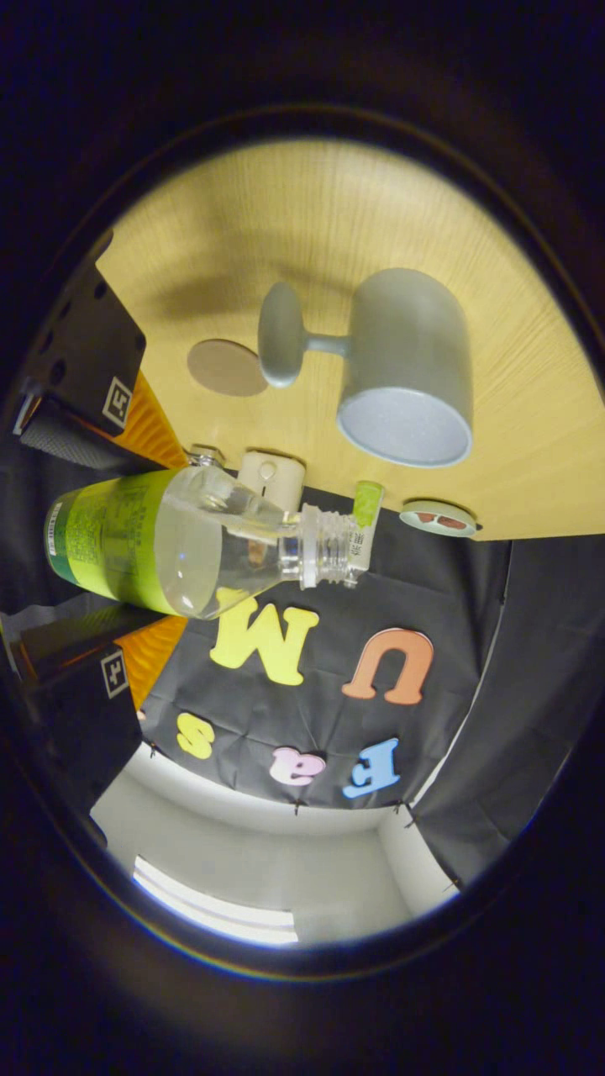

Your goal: Take the bottle from table, then pour the juice into the cup, finally place the bottle on the coaster

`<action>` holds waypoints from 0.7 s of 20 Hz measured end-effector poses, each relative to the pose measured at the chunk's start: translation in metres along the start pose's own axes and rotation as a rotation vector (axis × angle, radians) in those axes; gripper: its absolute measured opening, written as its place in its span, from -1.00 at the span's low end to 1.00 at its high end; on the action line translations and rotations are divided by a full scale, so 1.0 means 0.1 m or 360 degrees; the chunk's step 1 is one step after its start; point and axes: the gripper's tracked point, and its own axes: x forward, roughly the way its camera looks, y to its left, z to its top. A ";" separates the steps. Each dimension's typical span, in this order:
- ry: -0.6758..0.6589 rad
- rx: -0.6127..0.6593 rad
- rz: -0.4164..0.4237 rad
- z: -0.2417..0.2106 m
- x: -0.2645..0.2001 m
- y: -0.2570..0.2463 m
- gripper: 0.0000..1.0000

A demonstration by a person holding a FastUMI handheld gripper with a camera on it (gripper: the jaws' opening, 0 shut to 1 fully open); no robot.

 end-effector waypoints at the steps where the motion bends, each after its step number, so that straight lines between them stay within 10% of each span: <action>1: 0.0002 -0.0015 -0.0006 0.02 0.00 -0.01 0.61; 14: 0.0013 -0.0163 -0.0073 0.03 0.05 -0.15 0.61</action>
